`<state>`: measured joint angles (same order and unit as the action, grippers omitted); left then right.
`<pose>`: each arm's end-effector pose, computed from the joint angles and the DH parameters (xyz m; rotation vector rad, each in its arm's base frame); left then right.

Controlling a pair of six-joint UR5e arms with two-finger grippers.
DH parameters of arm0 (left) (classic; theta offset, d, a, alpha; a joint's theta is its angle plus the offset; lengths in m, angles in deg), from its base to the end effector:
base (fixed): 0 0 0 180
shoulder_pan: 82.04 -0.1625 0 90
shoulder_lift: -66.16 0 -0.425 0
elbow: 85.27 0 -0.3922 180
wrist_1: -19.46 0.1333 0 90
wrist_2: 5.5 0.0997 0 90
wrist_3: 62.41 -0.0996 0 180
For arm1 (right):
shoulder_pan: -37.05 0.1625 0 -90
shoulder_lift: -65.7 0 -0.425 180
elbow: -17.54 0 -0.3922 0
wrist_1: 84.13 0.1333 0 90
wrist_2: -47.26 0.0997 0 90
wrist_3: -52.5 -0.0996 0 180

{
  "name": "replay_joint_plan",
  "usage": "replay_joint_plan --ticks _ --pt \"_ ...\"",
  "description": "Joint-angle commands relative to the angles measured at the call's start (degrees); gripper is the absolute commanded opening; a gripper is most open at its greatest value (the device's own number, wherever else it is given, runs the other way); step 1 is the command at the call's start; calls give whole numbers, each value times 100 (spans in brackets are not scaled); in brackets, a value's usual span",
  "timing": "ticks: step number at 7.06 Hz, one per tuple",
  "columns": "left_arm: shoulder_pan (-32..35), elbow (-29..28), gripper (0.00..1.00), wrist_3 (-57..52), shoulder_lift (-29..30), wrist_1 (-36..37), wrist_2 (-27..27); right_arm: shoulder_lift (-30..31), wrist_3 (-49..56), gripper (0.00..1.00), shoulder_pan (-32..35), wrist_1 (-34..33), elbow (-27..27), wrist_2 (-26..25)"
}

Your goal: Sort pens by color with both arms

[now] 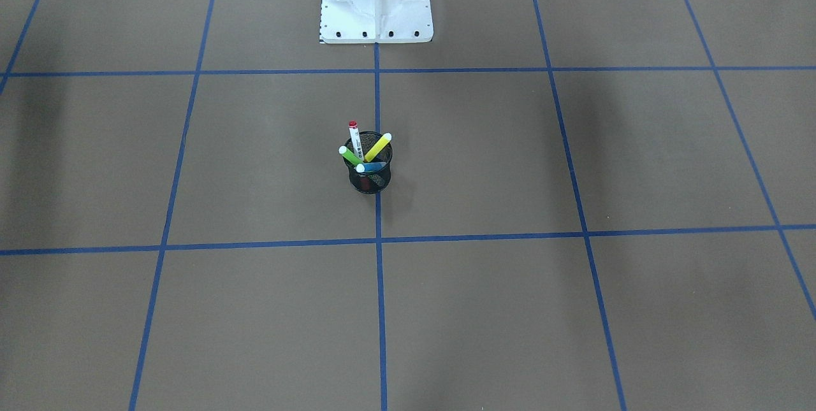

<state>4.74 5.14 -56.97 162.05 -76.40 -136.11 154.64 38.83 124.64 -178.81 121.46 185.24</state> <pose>-0.0376 -0.5498 0.5951 0.1493 0.7193 0.0382 0.0384 -0.4988 0.5338 0.0507 -0.8508 0.1092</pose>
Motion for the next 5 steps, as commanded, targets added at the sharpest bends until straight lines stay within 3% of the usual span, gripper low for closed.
replay_joint_plan --ticks 1,3,5 --pt "-12 55 100 1 288 41 -183 -356 -492 100 -205 -59 -20 859" --pt "-457 46 100 -17 517 338 -299 -1224 -1396 100 -872 -225 -46 783" --pt "-469 29 100 1 518 332 -377 -2287 -1770 100 -1515 -1406 -169 774"
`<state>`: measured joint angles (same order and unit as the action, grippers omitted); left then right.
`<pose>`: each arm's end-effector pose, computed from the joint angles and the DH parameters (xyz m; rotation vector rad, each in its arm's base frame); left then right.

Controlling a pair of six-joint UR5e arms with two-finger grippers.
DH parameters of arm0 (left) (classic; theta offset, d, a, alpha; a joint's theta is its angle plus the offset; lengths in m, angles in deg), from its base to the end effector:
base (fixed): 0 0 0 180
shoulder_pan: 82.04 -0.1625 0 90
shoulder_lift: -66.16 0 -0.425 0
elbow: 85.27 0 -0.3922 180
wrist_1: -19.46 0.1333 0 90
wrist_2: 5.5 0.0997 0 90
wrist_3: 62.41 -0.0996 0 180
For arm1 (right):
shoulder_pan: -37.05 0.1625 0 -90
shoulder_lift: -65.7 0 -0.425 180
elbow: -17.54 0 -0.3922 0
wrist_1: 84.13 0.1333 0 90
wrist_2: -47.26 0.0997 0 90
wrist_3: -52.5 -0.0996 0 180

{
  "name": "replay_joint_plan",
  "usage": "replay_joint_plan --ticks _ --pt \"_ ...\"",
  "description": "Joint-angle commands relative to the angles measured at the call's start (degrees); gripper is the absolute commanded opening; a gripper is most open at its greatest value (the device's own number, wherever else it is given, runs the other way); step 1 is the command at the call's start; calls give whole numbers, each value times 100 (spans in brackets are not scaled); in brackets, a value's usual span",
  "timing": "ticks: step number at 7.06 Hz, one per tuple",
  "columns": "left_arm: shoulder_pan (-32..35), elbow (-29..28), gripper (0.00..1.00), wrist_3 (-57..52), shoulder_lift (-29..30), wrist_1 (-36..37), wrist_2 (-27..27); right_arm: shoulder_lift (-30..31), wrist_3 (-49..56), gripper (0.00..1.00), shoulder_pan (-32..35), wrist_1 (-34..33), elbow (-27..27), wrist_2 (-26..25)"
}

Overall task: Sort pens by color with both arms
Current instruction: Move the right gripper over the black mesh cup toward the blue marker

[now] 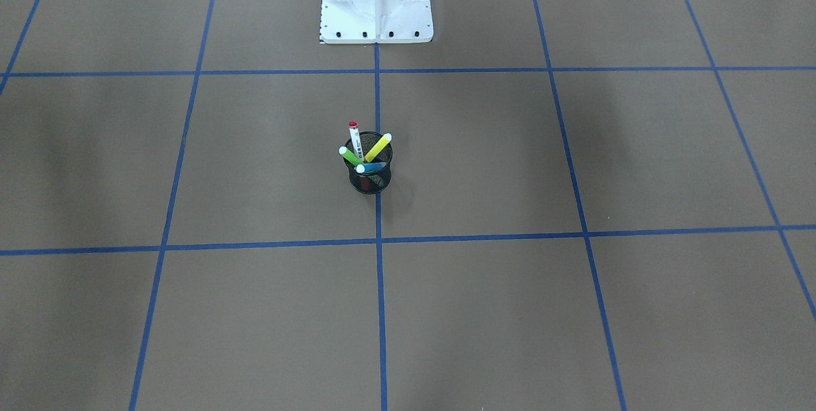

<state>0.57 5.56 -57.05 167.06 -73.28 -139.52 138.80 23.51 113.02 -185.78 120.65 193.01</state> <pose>0.0109 -0.5822 0.5445 0.1537 0.7863 0.1305 -0.0901 -0.5706 0.3948 -0.0794 -1.0045 0.0828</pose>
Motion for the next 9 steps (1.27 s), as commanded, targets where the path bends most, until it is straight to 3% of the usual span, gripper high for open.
replay_joint_plan --ticks 1,3,6,9 --pt "-60 -31 100 9 26 29 -37 -1441 -299 100 -545 -1282 -280 -12" --pt "-69 13 100 53 17 29 -46 -2673 -694 99 -1002 -1402 -1261 -29" --pt "-69 -74 100 44 17 2 -46 -4010 -1563 99 -2065 -1393 -2387 -451" --pt "-60 -127 100 35 0 2 -342 -4112 -2081 97 -2726 -808 -2611 -618"
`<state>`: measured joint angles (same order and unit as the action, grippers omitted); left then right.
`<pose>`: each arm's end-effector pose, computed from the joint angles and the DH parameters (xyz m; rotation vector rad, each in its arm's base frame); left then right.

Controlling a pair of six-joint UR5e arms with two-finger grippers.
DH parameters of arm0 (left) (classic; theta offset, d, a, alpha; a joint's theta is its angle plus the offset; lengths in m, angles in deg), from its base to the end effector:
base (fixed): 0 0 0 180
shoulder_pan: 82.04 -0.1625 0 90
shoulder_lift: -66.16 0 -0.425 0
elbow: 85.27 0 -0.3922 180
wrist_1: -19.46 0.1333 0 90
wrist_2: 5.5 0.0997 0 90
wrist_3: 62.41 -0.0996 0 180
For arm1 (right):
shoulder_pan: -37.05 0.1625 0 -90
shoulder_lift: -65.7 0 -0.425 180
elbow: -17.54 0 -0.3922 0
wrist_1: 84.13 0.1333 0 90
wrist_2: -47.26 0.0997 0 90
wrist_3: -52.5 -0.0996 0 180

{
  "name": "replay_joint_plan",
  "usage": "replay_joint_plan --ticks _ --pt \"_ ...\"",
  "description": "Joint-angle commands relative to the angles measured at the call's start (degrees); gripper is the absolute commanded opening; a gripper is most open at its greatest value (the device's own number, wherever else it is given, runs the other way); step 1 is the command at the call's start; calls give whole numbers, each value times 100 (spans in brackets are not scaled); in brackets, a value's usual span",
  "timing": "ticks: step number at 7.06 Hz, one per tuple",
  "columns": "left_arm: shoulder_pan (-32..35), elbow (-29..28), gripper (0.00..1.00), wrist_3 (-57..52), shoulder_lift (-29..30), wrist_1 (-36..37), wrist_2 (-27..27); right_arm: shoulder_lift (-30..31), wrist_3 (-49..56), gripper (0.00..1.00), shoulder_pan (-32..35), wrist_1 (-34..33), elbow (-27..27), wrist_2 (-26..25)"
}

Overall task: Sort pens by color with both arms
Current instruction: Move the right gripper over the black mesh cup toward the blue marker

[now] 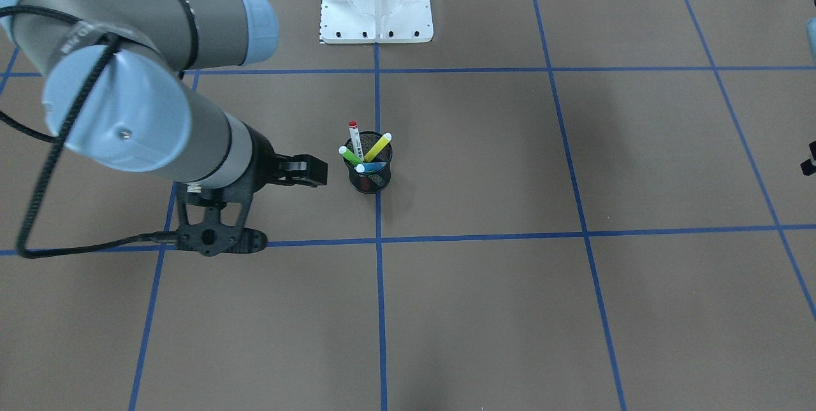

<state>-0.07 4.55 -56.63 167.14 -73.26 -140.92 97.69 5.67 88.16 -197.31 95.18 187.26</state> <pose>0.0192 -0.5825 0.5509 0.1270 0.8104 0.1306 -0.4273 -0.6205 0.1283 -0.3165 -0.8797 -0.0427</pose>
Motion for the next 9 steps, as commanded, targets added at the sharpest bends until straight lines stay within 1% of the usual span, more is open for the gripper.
replay_joint_plan --ticks 1,2,3,6,7,8,9 --pt "4 -70 100 -16 -26 -18 -283 -9 -579 97 -372 897 -334 -43" --pt "4 -87 100 -16 -35 -27 -284 18 -765 96 -496 1164 -467 -86" --pt "4 -88 100 -25 -44 -27 -284 26 -775 89 -540 1184 -469 -191" --pt "4 -88 100 -33 -62 -27 -284 97 -758 85 -646 1193 -469 -245" --pt "4 -88 100 -33 -62 -27 -284 106 -749 77 -698 1193 -469 -288" --pt "4 -88 100 -33 -62 -27 -284 184 -749 70 -777 1375 -495 -411" --pt "4 -70 100 -33 -62 -27 -292 333 -758 70 -822 1673 -504 -421"
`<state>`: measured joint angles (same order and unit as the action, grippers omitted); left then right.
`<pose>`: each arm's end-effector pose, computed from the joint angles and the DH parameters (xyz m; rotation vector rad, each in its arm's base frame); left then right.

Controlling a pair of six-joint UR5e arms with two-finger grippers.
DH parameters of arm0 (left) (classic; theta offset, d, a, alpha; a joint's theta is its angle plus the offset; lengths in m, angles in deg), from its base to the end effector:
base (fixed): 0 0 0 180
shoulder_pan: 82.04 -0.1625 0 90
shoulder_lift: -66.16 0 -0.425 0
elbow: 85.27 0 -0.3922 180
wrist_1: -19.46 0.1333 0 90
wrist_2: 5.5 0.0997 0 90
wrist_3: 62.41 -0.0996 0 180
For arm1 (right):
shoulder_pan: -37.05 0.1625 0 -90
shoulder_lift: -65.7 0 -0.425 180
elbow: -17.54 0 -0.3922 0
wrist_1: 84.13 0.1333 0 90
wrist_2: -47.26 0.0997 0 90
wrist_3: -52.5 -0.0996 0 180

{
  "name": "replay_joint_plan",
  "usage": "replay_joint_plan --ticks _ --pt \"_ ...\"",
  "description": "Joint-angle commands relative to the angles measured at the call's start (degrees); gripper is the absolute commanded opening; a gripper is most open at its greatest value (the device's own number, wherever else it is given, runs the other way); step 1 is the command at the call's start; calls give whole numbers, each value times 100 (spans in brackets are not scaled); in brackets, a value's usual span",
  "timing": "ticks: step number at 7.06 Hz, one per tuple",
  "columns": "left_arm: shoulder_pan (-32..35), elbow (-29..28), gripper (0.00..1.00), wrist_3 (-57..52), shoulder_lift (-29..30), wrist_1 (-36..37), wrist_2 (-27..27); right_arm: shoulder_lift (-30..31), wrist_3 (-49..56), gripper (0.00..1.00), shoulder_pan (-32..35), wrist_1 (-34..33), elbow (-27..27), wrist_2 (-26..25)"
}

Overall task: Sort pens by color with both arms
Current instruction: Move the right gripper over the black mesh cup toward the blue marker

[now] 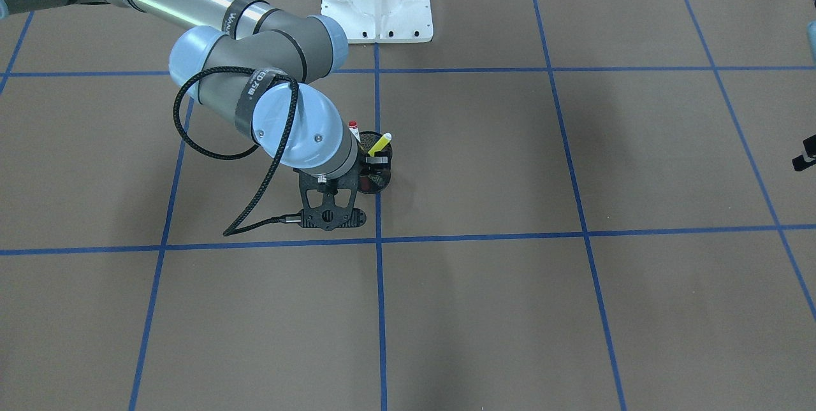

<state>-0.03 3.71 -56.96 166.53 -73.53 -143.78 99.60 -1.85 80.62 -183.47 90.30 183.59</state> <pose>0.0215 -0.5777 0.5603 0.1029 0.8576 0.1323 -0.5220 -0.5812 0.1642 -0.2981 -0.8772 -0.0800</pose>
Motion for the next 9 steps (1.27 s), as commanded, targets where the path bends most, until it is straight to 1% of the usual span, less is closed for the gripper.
replay_joint_plan --ticks 1,2,4,7,8,9 --pt "-9 5 100 0 0 -9 -7 126 -14 70 -77 327 -42 -54" --pt "0 14 100 0 0 -9 -7 117 -84 65 -103 345 -42 -54" --pt "0 14 100 9 0 -9 2 126 -94 62 -173 389 -42 -54" --pt "0 23 100 9 -9 -9 2 117 -251 48 -235 547 -42 -63" --pt "0 23 100 9 -9 -9 2 134 -260 47 -278 565 -42 -63" --pt "0 23 100 9 -9 -9 2 143 -269 42 -279 600 -42 -106"
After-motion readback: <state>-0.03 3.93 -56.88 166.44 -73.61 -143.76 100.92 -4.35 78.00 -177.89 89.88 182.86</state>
